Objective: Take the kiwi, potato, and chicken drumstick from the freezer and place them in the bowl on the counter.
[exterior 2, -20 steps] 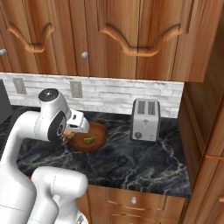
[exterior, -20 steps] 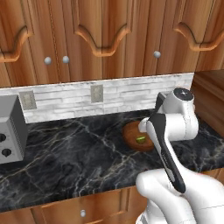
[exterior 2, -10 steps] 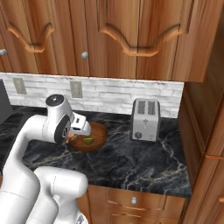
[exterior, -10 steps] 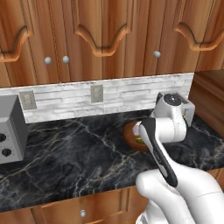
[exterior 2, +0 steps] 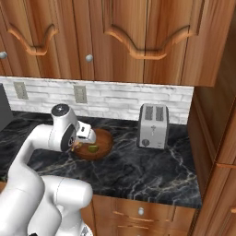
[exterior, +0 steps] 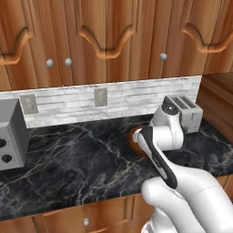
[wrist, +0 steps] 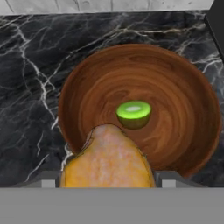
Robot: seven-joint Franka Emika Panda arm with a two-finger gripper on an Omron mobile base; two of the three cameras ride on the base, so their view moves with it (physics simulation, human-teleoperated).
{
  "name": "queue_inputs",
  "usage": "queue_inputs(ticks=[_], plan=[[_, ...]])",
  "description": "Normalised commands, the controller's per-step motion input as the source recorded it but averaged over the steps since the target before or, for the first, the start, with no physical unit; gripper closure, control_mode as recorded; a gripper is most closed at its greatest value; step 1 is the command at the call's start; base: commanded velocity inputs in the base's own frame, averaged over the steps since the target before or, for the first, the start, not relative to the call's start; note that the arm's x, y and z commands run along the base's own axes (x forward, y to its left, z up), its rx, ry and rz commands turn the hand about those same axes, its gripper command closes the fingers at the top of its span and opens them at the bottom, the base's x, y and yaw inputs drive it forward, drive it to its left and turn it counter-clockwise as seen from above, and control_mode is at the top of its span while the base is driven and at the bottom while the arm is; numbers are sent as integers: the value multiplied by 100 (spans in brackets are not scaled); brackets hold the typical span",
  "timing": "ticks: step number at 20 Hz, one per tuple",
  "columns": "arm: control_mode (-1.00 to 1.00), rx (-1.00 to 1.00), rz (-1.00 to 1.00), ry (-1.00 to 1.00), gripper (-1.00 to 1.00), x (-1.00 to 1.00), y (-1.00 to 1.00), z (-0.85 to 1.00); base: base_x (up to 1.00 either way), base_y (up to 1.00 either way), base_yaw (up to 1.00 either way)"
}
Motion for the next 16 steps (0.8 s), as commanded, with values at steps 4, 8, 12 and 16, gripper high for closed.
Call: queue_inputs(ticks=[4, 8, 12, 16], plan=[[-100, 0, 0, 1, 100, 27, 3, -14, 0, 0, 0], [-100, 0, 0, 0, 100, 22, 1, -18, 0, 0, 0], [-100, 0, 0, 0, 100, 11, 3, -31, 0, 0, 0], [-100, 0, 0, 0, -100, 16, 2, -27, 0, 0, 0]])
